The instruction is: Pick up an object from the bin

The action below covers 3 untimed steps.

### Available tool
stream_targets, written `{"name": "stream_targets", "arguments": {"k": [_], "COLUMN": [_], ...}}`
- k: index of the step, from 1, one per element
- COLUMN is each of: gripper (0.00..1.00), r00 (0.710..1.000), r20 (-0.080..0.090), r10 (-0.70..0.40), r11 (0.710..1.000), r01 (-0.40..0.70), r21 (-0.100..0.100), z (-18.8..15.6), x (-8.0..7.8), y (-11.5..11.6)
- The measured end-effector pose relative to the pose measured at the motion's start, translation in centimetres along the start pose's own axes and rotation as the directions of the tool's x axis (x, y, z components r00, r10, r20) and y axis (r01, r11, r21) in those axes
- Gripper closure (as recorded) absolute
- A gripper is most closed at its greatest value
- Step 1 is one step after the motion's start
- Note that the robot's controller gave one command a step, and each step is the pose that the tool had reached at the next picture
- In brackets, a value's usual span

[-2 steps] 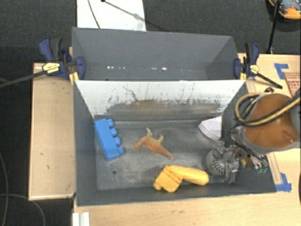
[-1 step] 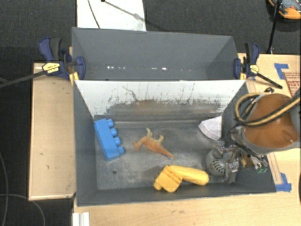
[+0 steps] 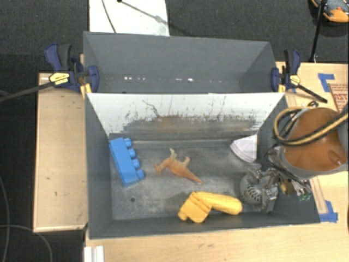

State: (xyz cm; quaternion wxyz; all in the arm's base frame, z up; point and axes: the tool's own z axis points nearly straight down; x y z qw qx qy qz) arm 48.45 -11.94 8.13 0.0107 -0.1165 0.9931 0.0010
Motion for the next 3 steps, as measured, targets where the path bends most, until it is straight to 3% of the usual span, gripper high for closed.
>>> {"name": "stream_targets", "arguments": {"k": [1,3], "gripper": [1.00,1.00], "r00": [1.000,1.000], "r20": [-0.014,-0.017], "r10": [-0.002,-0.001], "r11": [1.000,1.000], "r01": [0.002,0.001], "r21": [-0.002,0.000], "z": [-1.8,-4.4], "x": [0.2,0.1], "y": [0.0,-0.2]}}
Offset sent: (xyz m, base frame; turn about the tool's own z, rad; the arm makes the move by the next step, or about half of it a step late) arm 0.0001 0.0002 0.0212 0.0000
